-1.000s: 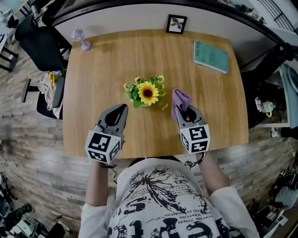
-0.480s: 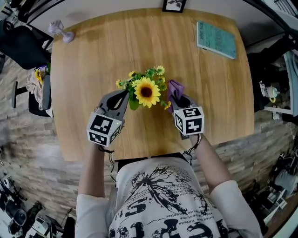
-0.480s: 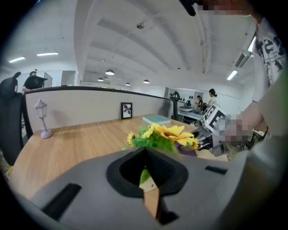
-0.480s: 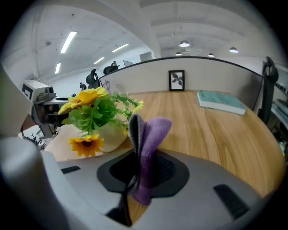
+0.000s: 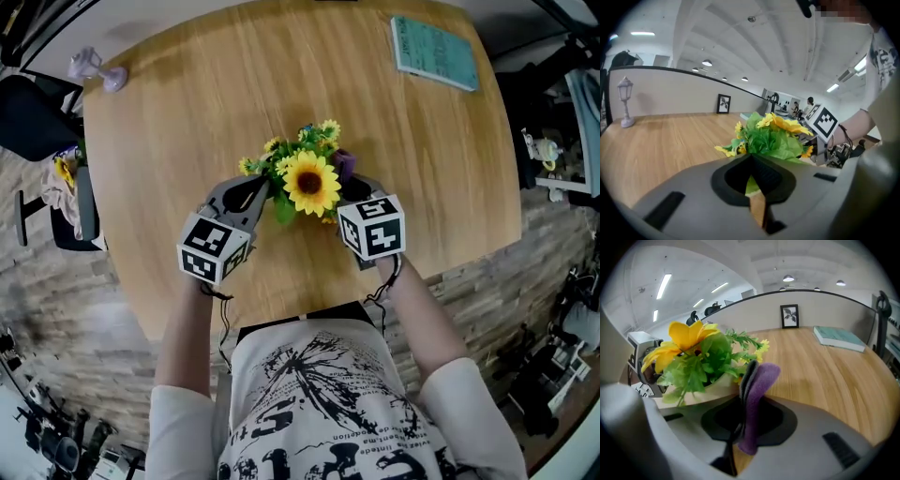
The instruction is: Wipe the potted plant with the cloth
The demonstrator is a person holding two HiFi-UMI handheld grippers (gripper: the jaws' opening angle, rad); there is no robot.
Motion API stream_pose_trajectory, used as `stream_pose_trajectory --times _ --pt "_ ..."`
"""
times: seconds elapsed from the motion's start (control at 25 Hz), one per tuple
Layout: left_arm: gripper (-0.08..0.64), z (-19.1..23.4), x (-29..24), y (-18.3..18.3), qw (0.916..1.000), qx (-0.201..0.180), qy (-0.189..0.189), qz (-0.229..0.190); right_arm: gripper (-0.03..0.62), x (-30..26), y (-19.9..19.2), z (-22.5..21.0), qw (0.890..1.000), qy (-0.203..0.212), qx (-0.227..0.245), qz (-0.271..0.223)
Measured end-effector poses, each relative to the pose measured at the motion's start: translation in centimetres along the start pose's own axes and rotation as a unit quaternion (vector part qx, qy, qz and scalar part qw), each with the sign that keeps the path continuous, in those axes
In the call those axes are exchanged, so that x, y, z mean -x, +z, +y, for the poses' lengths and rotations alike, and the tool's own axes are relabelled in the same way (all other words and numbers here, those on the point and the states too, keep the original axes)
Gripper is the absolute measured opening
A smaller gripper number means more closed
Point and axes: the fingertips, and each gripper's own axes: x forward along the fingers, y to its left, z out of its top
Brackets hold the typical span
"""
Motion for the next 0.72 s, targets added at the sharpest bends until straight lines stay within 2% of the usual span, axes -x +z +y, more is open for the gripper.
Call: stream_pose_trajectory --times 0.2,0.4,0.56,0.72 --pt "0.003 -1.8 -0.2 0.2 0.9990 0.010 -0.043 -0.004 0.077 0.0 0.8 0.6 1.000 -0.004 -0.002 -0.013" --pt "0.003 -1.5 -0.1 0.2 0.9985 0.017 -0.049 -0.015 0.077 0.3 0.3 1.4 1.000 -0.008 0.003 -0.013" --pt "0.003 -1.5 -0.4 0.4 0.9986 0.008 -0.051 -0.011 0.077 0.9 -1.0 2.1 1.000 -0.012 0.002 -0.006" --pt "0.002 -1.3 -0.4 0.4 0.9981 0.023 -0.056 -0.011 0.077 1.5 -2.3 3.2 1.000 -0.015 -0.009 -0.002"
